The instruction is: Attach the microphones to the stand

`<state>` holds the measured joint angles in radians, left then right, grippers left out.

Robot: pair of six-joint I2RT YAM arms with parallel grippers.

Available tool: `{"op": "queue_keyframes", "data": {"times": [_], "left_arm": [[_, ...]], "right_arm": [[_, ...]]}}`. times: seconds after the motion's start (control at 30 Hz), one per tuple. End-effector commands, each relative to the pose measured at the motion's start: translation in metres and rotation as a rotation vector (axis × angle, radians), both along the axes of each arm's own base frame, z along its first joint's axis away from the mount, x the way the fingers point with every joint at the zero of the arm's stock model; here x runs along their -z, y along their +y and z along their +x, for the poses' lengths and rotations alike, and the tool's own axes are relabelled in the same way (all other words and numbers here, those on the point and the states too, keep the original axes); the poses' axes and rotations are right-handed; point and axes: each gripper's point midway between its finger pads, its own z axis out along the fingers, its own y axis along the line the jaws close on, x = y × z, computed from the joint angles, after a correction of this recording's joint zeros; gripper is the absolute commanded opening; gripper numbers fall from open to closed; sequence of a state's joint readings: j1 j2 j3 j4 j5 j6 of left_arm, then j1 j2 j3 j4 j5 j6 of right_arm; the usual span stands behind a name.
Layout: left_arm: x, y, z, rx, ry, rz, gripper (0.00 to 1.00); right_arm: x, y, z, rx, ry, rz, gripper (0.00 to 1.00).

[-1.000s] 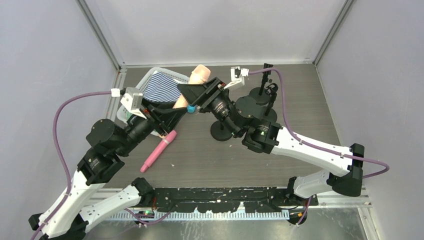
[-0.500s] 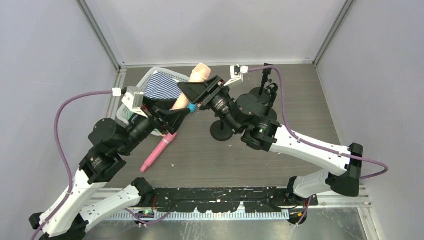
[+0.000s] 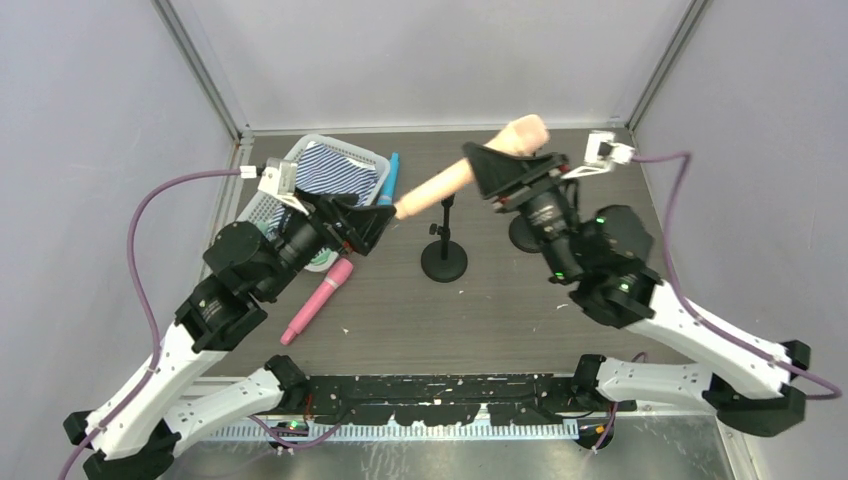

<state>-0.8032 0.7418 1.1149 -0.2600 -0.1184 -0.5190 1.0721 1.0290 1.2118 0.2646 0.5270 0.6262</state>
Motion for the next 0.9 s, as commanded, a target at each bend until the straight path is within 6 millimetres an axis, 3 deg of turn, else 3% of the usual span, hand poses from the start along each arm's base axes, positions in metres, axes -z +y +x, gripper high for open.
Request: {"op": "queue_keyframes", "data": {"times": [0.0,0.23,0.37,0.6,0.87], "left_arm": [[-0.002,0.005,0.022,-0.123,0.125,-0.096,1.0],[0.016,-0.009,0.051,-0.288,0.307,-0.09,1.0],[0.017,-0.023,0.056,-0.417,0.376,-0.071,1.0],[0.03,-0.048,0.075,-0.545,0.5,-0.143,1.0],[0.047,-0.068,0.085,-0.609,0.637,-0.247,1.0]], "right_arm": [[-0.01,-0.069,-0.008,0.193,-0.059,-0.125,0.01],[0.018,-0.142,-0.014,0.408,-0.037,-0.392,0.01],[0.033,-0.173,-0.021,0.474,-0.013,-0.407,0.01],[0.047,-0.199,-0.031,0.491,0.017,-0.391,0.01],[0.055,-0.213,-0.037,0.499,0.036,-0.39,0.01]]}}
